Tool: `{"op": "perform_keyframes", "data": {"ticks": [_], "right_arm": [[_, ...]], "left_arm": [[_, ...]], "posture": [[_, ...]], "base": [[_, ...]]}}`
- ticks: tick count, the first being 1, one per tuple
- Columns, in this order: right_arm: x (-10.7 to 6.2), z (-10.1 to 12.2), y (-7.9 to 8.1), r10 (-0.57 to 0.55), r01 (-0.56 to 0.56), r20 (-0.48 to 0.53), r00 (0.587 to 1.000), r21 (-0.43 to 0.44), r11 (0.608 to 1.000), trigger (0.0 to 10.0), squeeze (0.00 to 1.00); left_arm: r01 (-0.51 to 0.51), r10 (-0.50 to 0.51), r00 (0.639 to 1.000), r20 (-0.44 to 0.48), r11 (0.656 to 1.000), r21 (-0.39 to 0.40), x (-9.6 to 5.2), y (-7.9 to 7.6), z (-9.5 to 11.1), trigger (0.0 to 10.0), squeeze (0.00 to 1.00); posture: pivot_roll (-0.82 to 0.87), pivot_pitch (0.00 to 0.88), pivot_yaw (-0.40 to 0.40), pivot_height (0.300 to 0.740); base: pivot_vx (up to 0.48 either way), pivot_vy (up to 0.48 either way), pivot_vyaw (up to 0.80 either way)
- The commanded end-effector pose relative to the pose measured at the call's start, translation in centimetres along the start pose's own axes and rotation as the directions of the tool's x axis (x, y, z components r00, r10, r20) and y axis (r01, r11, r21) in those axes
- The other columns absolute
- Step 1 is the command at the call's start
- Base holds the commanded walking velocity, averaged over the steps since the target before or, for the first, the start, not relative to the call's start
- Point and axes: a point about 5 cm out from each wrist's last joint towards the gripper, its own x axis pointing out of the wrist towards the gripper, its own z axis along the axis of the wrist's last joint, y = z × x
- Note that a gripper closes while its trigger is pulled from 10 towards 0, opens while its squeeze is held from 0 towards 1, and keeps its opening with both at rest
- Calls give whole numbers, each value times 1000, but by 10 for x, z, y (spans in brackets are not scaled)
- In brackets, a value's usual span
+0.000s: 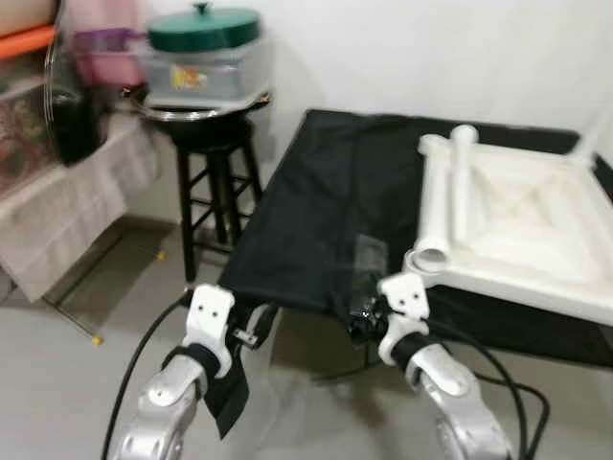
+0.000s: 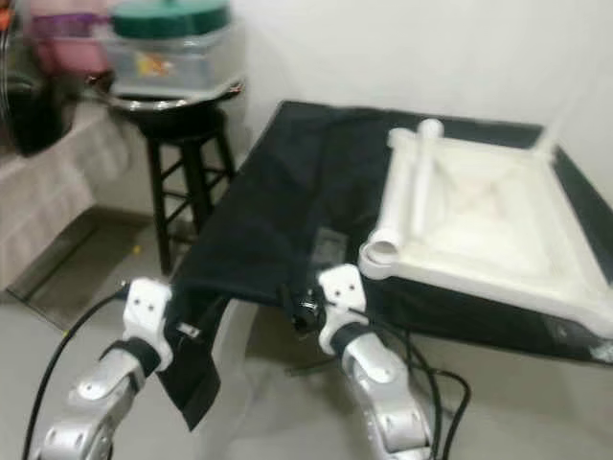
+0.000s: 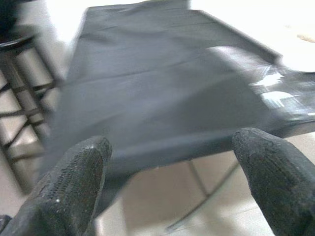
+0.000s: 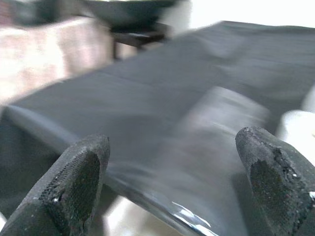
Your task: Building children table
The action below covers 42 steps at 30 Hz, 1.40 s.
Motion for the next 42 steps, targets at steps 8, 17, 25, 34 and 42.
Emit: {"op": "perform_keyframes", "data": {"ticks": [8,17,25,34,42], "right_arm": [[0,2,4,11,-11,19,1000,11,1000,10000,0],[-1,4,6,13,-14,44,999,22,1000,10000,0],[-1,5,7,20,-21,49,999,24,999,10000,0],[-2,7,5,19,-19,56,998,15,1000,10000,0],[-2,7,5,15,-16,55,998,14,1000,10000,0]], "left_arm": [[-5,5,1000,-18,1000,6,-5,4,-5,10000,0],[-47,47,999,-16,999,27,-6,10,-4,10000,0],[-58,59,998,-10,998,26,-7,11,-3,10000,0],[-65,65,998,-1,998,14,-6,10,-1,10000,0],[-67,67,998,4,998,17,-6,11,0,10000,0]], "posture": [[-104,76,20,740],[-76,74,28,740],[-78,81,25,740],[-101,95,34,740],[-101,100,36,740]], "base": [[0,0,-800],[0,0,-356],[0,0,0],[0,0,0],[0,0,0]]}}
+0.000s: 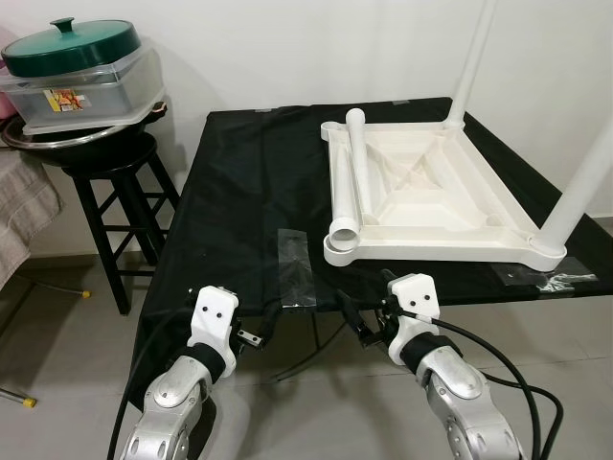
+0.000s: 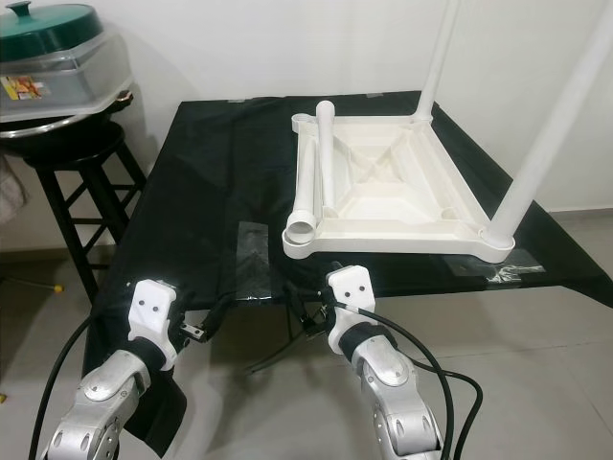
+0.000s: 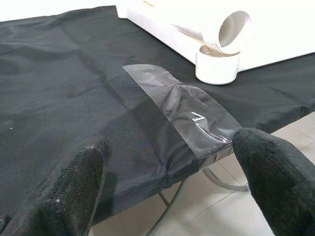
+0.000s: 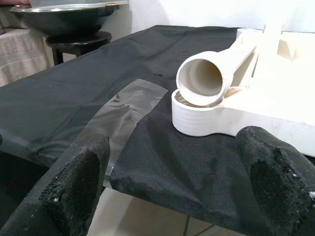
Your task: Building children table
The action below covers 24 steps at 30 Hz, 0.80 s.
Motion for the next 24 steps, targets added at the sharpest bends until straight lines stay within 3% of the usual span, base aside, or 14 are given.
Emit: {"op": "perform_keyframes", "data": {"ticks": [1,24], "right_arm": [[-2,2,0,-3,3,15,1000,5,1000,10000,0],[2,6,-1,7,-7,17,1000,-13,1000,10000,0]], "left_arm": [[-7,7,1000,5,1000,-1,-1,2,1,10000,0],[3,-4,1000,30,1000,26,0,4,7,10000,0]], "posture": [[-101,100,36,740],[-101,103,34,740]], "base": [[0,0,0],[0,0,-800]]}}
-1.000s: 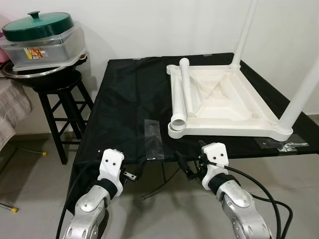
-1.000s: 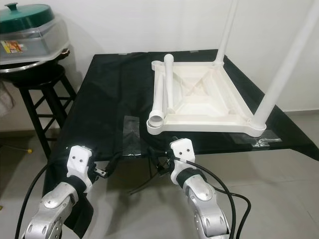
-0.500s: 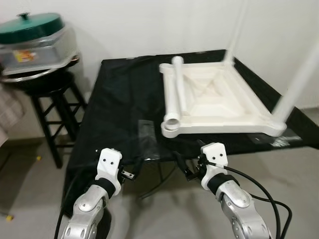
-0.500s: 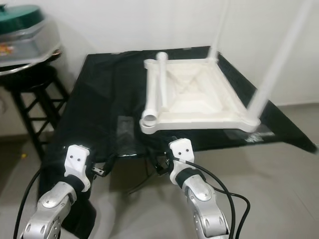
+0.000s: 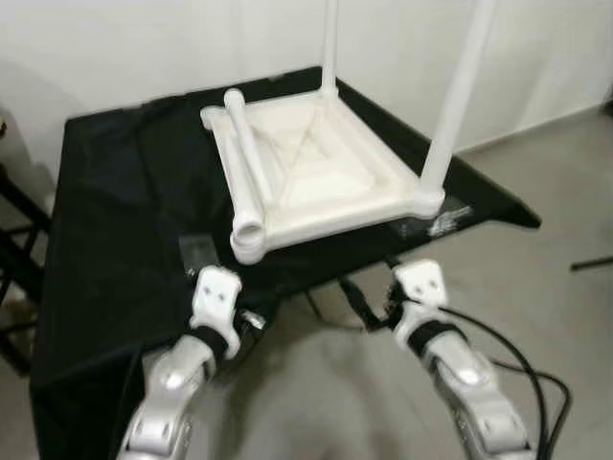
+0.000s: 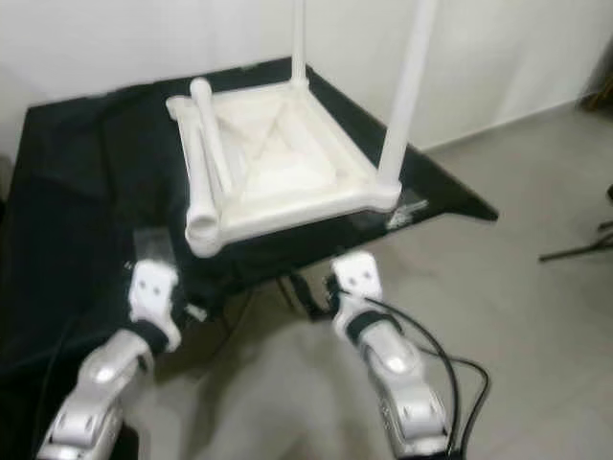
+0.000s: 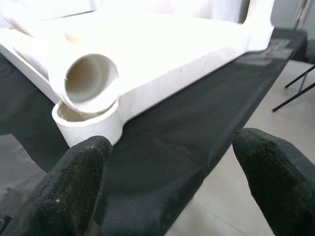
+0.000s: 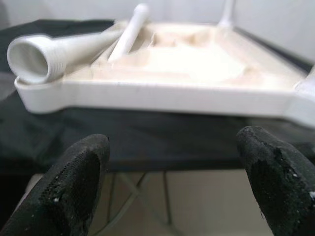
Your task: Building children table
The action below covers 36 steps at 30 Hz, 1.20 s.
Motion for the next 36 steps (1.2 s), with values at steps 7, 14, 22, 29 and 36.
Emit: {"op": "perform_keyframes", "data": {"ticks": [7,14,22,29,36], "right_arm": [[15,14,10,42,-37,39,998,-120,992,10000,0],[20,20,17,72,-64,54,996,-133,989,10000,0],[20,25,20,92,-81,71,993,-136,987,10000,0],[21,29,18,94,-82,82,992,-142,986,10000,0],[20,27,15,100,-91,73,992,-122,988,10000,0]], "left_arm": [[-18,17,1000,5,998,58,-2,9,6,10000,0],[1,-11,997,72,989,145,2,16,29,10000,0],[17,-35,993,114,987,159,5,15,42,10000,0],[42,-65,990,125,984,173,6,11,47,10000,0],[59,-82,990,116,980,189,7,11,47,10000,0]], "posture": [[-82,93,41,740],[-64,91,34,740],[-67,86,36,740],[-68,80,34,740],[-69,80,35,740]], "base": [[0,0,0],[0,0,0],[0,0,0],[0,0,0],[0,0,-229]]}}
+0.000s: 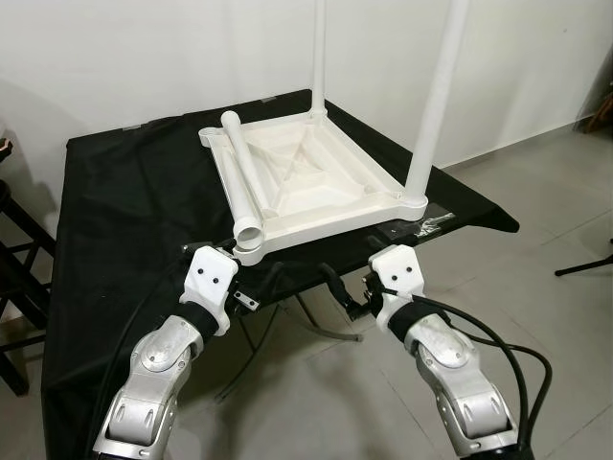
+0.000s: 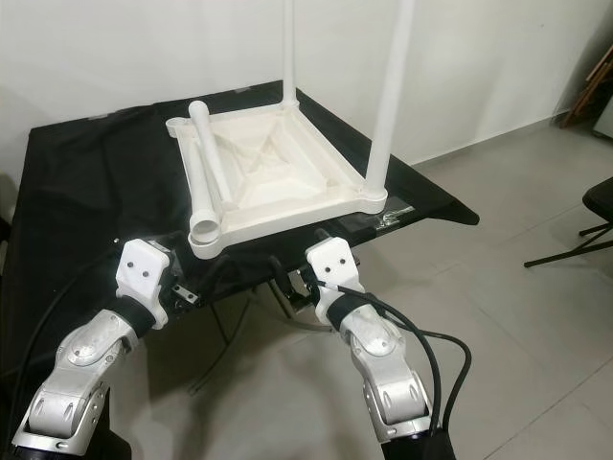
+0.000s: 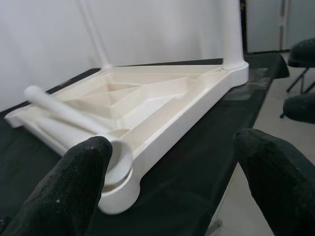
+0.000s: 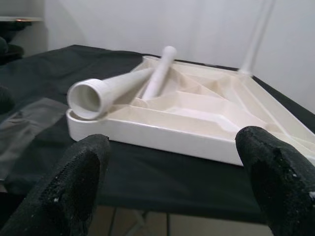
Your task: Building children table
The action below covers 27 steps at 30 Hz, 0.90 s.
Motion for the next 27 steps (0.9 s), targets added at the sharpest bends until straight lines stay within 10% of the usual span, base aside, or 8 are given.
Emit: {"op": "perform_keyframes", "data": {"ticks": [1,27], "right_arm": [[-3,-1,1,14,-14,-2,1000,9,1000,10000,0],[-5,-3,13,95,-95,-1,995,5,995,10000,0]], "left_arm": [[18,-18,1000,-10,1000,14,-1,-1,1,10000,0],[28,-28,999,-16,998,47,-1,1,2,10000,0]], "posture": [[-69,80,35,740],[-64,91,39,740]], "base": [[0,0,0],[207,0,-154]]}}
